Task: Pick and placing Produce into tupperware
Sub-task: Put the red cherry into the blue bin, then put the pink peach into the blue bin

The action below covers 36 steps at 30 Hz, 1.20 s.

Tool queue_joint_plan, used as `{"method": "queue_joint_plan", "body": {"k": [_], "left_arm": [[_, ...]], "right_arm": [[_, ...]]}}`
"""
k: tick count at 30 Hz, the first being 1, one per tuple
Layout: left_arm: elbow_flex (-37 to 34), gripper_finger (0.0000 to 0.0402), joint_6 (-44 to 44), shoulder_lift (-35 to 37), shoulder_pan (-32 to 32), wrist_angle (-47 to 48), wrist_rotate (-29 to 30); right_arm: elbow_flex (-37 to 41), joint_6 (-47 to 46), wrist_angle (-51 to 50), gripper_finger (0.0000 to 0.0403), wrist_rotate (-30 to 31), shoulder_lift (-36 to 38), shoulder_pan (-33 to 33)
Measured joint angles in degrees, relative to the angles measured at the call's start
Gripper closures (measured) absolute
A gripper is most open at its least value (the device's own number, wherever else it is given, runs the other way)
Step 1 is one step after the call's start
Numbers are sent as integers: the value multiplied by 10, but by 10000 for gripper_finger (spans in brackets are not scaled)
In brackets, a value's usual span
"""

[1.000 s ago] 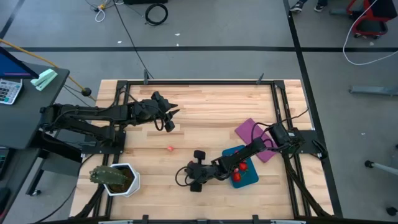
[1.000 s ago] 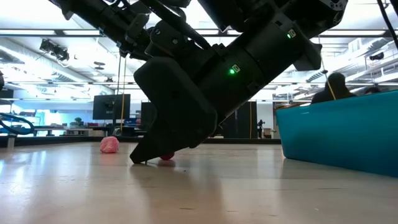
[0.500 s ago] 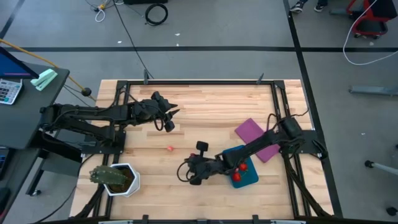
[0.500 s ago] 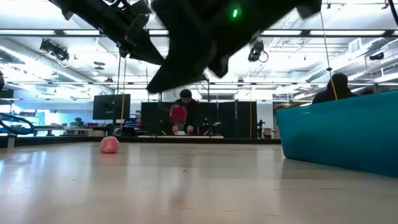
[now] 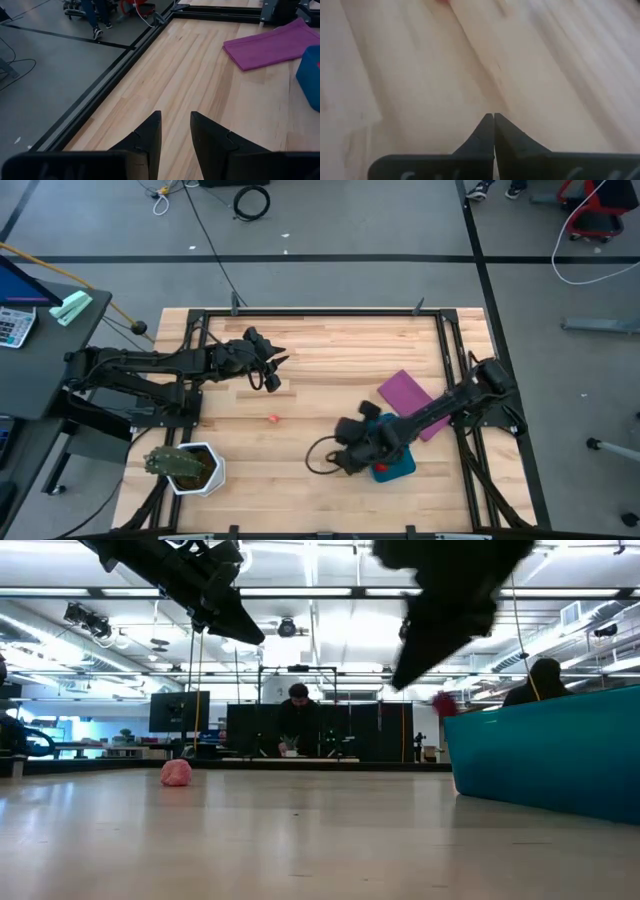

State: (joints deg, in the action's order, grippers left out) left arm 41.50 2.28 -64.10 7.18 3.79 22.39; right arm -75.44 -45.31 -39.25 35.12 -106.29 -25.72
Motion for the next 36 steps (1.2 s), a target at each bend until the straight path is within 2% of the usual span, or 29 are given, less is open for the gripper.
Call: {"method": "queue_joint_plan", "body": {"k": [8,16,25,29,33,36], "left_arm": [[0,292,0,0,0,0,0],[0,292,1,0,0,0,0],[0,292,14,0,0,0,0],[0,292,16,0,0,0,0],[0,292,19,0,0,12,0],[0,292,36,0,0,56,-11]], "right_arm": [[0,-182,-128,402,13,16,-79],[0,-278,-146,396,13,16,-127],[0,-281,-145,344,12,16,-139],[0,-254,-145,312,14,16,-133],[0,-247,-145,287,52,16,-125],[0,-246,-145,277,84,16,-117]]}}
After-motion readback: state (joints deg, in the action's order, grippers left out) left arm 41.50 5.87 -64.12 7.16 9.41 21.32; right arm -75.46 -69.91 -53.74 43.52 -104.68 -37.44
